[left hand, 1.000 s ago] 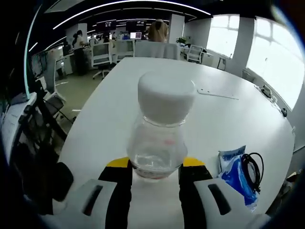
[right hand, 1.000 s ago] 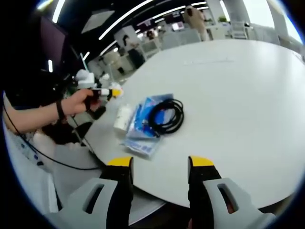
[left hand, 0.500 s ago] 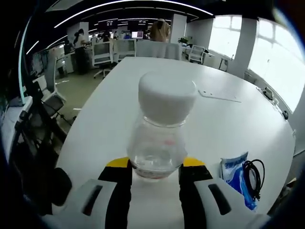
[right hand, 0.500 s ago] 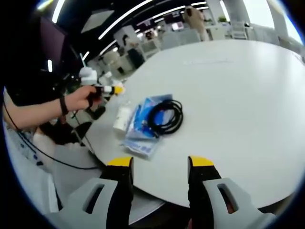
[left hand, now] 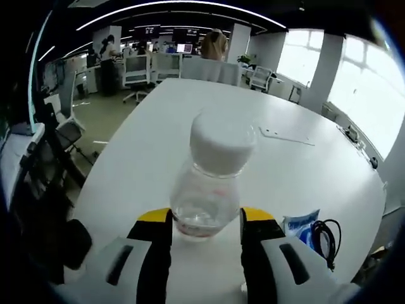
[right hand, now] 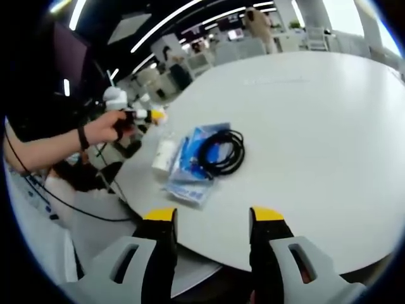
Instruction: Arrange the tabletop items into an orderly group along one side of the table until the central work area is clear of visible clutter.
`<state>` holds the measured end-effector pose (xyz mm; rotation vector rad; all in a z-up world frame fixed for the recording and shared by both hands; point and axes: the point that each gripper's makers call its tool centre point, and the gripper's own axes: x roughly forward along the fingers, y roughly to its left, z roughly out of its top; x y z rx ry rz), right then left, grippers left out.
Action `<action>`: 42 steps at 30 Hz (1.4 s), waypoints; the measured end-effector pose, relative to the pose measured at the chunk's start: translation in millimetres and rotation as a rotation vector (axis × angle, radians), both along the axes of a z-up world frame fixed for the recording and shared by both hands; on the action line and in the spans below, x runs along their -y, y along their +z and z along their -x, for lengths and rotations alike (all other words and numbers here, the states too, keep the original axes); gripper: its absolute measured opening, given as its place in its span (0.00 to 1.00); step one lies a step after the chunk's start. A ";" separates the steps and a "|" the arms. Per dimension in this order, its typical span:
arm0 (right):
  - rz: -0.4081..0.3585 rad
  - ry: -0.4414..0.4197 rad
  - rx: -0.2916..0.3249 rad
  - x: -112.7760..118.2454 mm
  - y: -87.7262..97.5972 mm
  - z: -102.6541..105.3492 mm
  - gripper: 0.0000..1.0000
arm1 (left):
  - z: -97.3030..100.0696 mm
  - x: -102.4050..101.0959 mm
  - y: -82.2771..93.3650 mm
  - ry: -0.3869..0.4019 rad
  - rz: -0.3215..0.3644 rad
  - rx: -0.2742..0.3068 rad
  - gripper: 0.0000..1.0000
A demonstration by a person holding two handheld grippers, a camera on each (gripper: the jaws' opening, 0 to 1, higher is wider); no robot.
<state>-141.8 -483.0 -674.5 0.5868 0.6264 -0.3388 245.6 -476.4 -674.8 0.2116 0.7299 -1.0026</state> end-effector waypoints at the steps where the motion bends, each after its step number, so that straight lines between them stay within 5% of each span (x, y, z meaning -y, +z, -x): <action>1: 0.000 0.002 0.002 -0.4 0.2 -0.9 0.43 | 0.6 -0.7 0.6 -0.001 0.001 0.001 0.41; 12: -0.001 0.003 0.020 -1.6 -0.7 0.1 0.43 | 20.5 -33.4 -4.3 0.057 0.026 -0.061 0.40; 27: -0.025 -0.054 0.060 2.7 -4.7 8.3 0.42 | 69.3 -90.5 -36.4 0.079 0.004 -0.183 0.39; 42: -0.034 -0.051 0.076 -1.1 -7.0 11.2 0.42 | 107.4 -96.1 -42.3 0.047 0.035 -0.269 0.40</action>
